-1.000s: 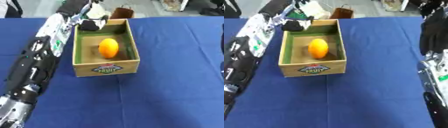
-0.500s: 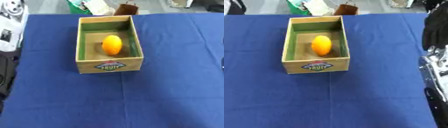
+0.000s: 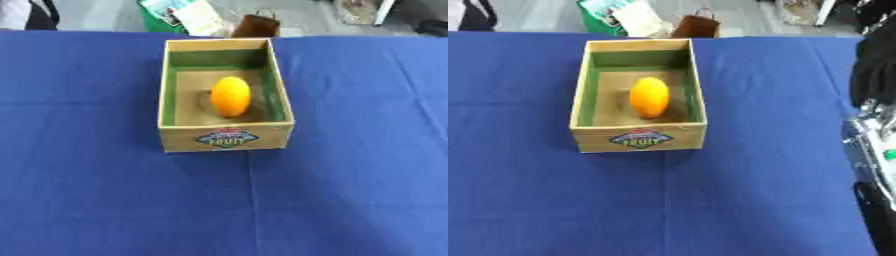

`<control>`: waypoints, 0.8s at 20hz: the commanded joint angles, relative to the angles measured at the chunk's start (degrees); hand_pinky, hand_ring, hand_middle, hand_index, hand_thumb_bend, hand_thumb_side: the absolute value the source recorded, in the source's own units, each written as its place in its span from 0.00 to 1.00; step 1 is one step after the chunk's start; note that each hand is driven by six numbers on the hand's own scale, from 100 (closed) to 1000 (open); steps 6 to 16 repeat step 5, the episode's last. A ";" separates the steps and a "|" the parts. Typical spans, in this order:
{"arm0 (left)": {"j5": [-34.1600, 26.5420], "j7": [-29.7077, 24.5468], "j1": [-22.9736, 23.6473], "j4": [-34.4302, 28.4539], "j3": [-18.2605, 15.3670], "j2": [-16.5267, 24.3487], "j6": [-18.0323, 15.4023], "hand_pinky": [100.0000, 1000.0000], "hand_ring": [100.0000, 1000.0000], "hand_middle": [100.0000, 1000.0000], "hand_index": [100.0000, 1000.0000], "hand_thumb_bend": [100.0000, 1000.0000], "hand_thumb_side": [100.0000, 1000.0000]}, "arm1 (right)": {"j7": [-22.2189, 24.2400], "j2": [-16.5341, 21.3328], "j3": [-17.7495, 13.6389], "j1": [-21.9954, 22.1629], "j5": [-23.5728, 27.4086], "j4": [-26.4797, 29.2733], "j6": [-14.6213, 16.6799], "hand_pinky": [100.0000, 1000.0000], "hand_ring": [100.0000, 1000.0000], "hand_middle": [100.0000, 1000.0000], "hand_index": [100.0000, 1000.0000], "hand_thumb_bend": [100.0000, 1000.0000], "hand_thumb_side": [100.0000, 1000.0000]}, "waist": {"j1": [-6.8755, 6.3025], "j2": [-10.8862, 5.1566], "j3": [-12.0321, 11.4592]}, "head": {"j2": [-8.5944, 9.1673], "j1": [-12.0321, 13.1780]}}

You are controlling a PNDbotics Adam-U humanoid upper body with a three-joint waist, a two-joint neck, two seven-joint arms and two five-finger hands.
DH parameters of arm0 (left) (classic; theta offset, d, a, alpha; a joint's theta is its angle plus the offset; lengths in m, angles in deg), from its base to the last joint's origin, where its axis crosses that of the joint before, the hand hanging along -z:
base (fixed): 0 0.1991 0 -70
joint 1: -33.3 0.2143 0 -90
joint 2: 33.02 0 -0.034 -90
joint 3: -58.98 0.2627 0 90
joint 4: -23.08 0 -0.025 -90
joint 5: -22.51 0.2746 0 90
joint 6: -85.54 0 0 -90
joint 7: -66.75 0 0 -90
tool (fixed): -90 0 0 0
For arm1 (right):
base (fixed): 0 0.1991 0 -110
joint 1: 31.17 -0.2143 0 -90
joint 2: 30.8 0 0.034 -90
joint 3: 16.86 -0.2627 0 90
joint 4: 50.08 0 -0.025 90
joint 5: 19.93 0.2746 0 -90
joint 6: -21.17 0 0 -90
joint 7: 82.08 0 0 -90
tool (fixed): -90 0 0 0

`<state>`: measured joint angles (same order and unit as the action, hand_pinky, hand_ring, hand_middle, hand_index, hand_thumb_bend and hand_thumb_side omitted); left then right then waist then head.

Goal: Pick up objects on the table and place them in the box.

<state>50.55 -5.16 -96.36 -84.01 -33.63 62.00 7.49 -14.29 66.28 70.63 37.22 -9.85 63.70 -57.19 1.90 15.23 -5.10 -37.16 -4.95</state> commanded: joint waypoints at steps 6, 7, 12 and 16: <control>-6.89 10.24 5.18 -4.69 -3.70 1.05 1.26 0.58 0.60 0.65 0.81 0.08 0.97 | -1.10 1.21 -1.06 -0.87 0.18 0.81 0.83 0.74 0.73 0.71 0.85 0.00 1.00 | 0.28 -1.27 -0.74 | 1.06 0.23; -6.89 10.24 5.18 -4.69 -3.70 1.05 1.26 0.58 0.60 0.65 0.81 0.08 0.97 | -1.10 1.21 -1.06 -0.87 0.18 0.81 0.83 0.74 0.73 0.71 0.85 0.00 1.00 | 0.28 -1.27 -0.74 | 1.06 0.23; -6.89 10.24 5.18 -4.69 -3.70 1.05 1.26 0.58 0.60 0.65 0.81 0.08 0.97 | -1.10 1.21 -1.06 -0.87 0.18 0.81 0.83 0.74 0.73 0.71 0.85 0.00 1.00 | 0.28 -1.27 -0.74 | 1.06 0.23; -6.89 10.24 5.18 -4.69 -3.70 1.05 1.26 0.58 0.60 0.65 0.81 0.08 0.97 | -1.10 1.21 -1.06 -0.87 0.18 0.81 0.83 0.74 0.73 0.71 0.85 0.00 1.00 | 0.28 -1.27 -0.74 | 1.06 0.23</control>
